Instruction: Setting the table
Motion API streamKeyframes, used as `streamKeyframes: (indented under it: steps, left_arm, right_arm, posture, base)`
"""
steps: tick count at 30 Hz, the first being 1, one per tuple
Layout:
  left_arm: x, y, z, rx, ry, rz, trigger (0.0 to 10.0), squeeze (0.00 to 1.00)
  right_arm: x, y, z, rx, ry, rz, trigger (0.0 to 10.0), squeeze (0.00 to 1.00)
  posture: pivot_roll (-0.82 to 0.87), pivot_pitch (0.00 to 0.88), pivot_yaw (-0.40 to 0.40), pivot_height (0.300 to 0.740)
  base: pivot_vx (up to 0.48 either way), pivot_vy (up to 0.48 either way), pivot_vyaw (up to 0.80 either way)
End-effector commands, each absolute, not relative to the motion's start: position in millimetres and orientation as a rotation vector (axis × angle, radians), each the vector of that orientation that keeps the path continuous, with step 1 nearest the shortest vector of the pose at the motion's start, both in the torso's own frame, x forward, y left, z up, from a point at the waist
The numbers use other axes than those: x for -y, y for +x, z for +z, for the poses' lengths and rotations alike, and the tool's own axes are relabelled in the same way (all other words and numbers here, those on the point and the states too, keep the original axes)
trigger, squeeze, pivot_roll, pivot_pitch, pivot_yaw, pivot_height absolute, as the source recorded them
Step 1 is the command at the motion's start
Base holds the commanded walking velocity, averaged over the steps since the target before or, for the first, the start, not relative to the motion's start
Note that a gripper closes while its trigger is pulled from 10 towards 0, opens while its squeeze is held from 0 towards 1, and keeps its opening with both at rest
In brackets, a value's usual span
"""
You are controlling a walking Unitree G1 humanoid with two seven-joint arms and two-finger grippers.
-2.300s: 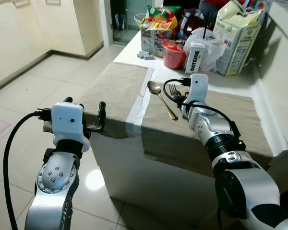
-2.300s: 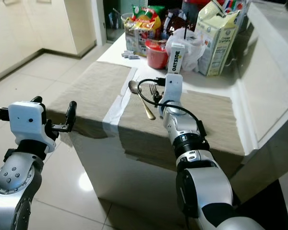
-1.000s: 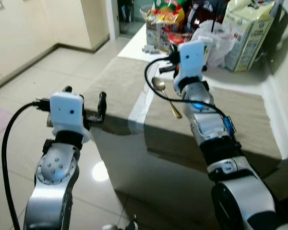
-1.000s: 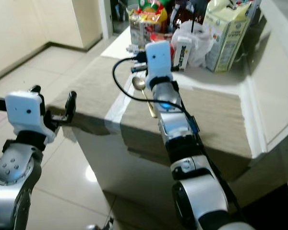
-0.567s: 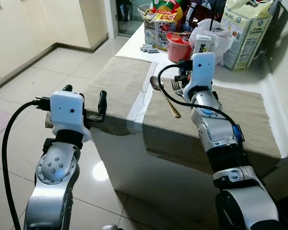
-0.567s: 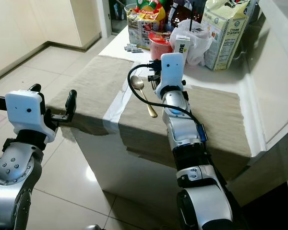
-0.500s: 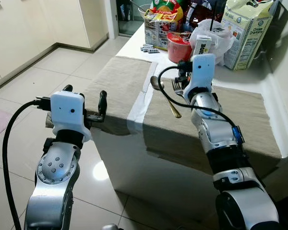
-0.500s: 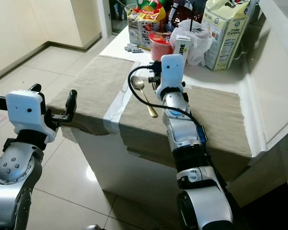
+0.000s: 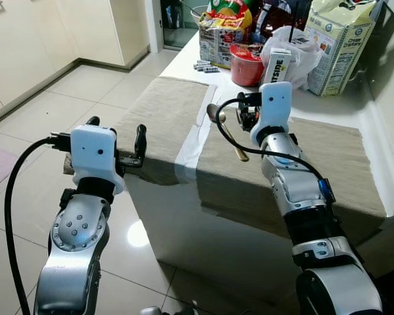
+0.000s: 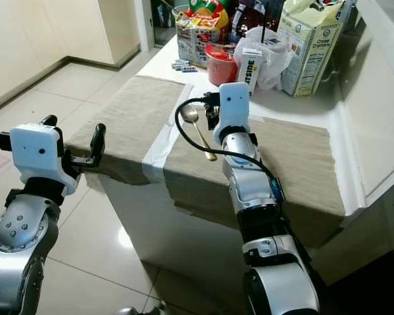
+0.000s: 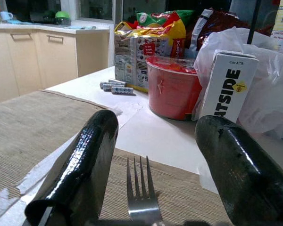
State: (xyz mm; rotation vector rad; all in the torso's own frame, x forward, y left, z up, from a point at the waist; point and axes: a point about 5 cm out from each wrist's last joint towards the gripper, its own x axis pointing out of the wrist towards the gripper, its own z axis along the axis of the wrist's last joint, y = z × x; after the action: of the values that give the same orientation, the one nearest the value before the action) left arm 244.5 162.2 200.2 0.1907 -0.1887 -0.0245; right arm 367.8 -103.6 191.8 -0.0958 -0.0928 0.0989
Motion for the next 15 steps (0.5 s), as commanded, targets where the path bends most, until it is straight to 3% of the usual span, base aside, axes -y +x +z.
streamKeyframes:
  steps: [1,15]
  left_arm:
    - [-160,246,200,0.192,0.201,-0.037,10.0,0.00]
    - [-157,247,200,0.196,0.196,-0.044,10.0,0.00]
  right_arm:
    - [101,369,204,0.106,-0.112,0.107,10.0,0.00]
    - [108,376,181,-0.071,-0.119,0.085,10.0,0.00]
  posture:
    - [0.06,0.004,0.026,0.728]
    - [0.06,0.000,0.022,0.728]
  base:
    - [0.000,0.000,0.00]
    - [0.000,0.000,0.00]
